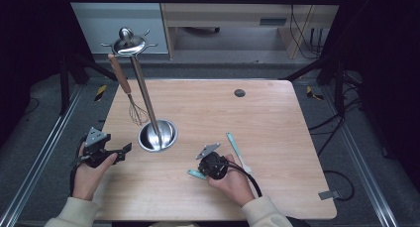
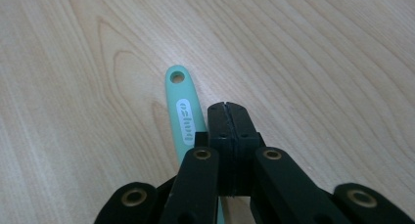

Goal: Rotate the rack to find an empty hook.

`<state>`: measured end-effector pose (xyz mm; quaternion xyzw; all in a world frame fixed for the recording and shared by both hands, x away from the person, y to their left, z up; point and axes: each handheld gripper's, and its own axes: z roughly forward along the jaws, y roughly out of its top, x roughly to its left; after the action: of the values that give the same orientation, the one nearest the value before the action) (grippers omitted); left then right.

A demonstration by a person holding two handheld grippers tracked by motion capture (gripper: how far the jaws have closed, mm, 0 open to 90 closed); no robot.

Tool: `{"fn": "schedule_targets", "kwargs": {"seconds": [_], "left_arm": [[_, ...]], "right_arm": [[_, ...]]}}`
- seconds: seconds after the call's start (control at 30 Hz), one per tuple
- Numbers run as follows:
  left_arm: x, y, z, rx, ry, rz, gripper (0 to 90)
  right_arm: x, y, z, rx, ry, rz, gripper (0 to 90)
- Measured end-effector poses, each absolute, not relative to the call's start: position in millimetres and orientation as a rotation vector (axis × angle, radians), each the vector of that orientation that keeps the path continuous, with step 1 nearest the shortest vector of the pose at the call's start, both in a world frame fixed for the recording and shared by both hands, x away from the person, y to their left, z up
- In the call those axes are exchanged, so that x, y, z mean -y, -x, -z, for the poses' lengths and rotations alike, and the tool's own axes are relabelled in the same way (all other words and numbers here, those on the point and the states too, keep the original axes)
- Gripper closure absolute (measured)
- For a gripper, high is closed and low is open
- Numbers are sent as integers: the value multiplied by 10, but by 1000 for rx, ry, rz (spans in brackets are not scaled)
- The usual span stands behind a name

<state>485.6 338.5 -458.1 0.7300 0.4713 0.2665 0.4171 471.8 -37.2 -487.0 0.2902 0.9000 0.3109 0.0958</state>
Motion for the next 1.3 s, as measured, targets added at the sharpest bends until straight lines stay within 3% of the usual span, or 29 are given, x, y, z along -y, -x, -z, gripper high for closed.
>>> {"fn": "schedule_targets", "kwargs": {"seconds": [0.53, 1.07, 1.3], "left_arm": [[-3394, -4853, 4588, -1185, -1838, -675, 70], [-3403, -4858, 4593, -1182, -1848, -677, 65], [-3405, -4858, 4593, -1177, -1861, -677, 64]], "right_arm": [[299, -4644, 4704, -2729, -744, -849, 900], [107, -4725, 4547, -2893, -667, -572, 681], [62, -4792, 4578, -2959, -634, -462, 641]]}}
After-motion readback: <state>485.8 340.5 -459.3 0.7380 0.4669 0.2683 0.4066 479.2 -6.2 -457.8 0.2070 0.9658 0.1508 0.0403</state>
